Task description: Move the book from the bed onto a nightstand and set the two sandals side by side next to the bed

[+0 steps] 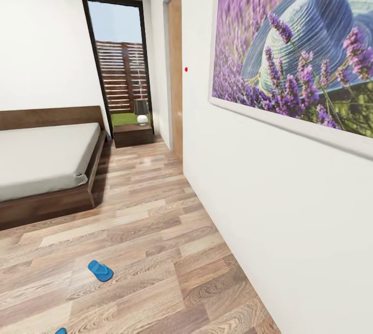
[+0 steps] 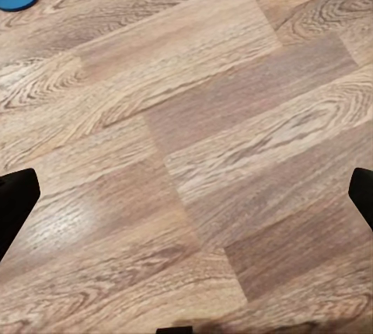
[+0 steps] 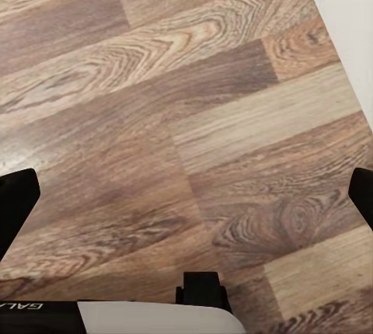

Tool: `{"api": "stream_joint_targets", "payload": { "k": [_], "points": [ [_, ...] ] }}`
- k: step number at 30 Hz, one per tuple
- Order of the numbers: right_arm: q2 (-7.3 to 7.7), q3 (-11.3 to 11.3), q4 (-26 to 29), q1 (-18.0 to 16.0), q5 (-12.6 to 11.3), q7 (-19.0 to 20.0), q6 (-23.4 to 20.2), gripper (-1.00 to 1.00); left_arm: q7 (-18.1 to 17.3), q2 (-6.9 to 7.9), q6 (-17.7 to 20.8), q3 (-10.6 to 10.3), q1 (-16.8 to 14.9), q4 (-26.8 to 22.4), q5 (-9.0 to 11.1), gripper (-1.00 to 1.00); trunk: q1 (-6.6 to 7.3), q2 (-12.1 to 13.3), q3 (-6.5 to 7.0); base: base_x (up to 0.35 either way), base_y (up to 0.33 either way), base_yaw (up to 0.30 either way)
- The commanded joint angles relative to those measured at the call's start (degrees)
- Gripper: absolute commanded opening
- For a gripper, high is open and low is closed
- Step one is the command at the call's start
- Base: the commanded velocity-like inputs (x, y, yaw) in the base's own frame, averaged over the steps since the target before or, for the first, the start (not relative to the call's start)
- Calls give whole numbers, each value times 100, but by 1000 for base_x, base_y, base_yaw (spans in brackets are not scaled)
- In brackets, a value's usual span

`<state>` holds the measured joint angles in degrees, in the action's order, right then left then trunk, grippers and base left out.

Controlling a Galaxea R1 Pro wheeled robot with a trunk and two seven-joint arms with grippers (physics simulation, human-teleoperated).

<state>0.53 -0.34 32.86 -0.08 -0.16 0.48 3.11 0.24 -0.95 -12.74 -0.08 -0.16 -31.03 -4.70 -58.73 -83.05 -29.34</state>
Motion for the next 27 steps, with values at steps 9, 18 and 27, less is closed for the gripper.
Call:
{"api": "stream_joint_targets", "payload": {
  "k": [9, 18, 27],
  "points": [
    [0, -2, 1, -1, -2, 5, 15, 100, 3, -1, -18, 8, -2, 0, -49, 100, 0, -3, -7, 159, 0, 0],
    [0, -6, 1, -1, -2, 5, 15, 100, 3, -1, -18, 8, -2, 0, -49, 100, 0, -3, -7, 294, 0, 0],
    [0, -1, 1, -1, -2, 5, 15, 100, 3, -1, -18, 8, -2, 0, -49, 100, 0, -3, -7, 85, 0, 0]
  ]
}}
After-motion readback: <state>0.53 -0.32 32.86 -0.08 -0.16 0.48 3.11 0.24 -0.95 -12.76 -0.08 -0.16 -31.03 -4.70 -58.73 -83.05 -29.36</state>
